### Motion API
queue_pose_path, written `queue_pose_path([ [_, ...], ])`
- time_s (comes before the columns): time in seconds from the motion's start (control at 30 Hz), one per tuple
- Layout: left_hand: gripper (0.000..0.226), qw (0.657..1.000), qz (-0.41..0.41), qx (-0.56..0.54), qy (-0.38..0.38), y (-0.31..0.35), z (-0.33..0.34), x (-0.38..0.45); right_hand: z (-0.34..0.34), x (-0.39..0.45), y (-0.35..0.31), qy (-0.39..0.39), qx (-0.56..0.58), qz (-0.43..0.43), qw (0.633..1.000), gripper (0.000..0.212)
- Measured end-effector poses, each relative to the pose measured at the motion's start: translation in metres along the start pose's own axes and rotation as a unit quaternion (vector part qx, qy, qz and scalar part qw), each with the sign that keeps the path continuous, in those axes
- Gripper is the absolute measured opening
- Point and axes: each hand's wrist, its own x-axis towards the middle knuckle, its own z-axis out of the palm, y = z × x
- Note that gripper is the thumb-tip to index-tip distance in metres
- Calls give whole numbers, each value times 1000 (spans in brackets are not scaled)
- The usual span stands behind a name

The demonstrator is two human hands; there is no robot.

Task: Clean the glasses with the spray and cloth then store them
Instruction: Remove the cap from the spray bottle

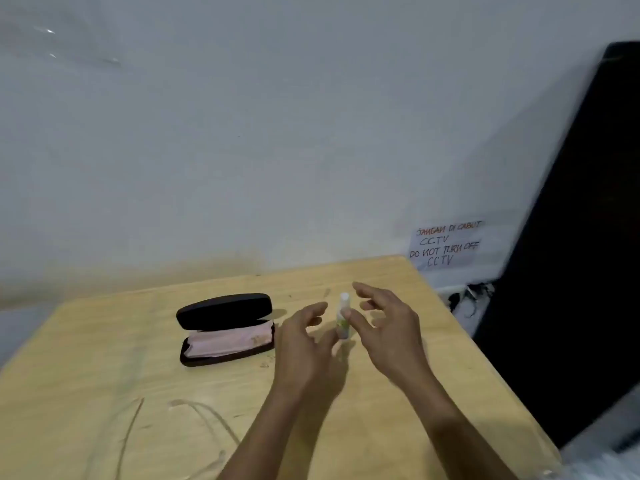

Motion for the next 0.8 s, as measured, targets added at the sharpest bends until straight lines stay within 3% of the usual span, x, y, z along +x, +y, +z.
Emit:
queue_pose_path([
  [0.1,39,1000,9,12,-7,-4,13,8,4,8,5,-4,-8,1,1000,40],
  [0.23,13,1000,14,-10,0,-6,23,8,5,12,7,-10,21,15,1000,23],
  [0.53,14,999,7,-40,0,-3,21,4,7,11,-2,-7,35,26,999,16],
  [0.8,21,997,45,-58,8,19,-23,-36,0,-24,-40,18,110,-9,994,16],
])
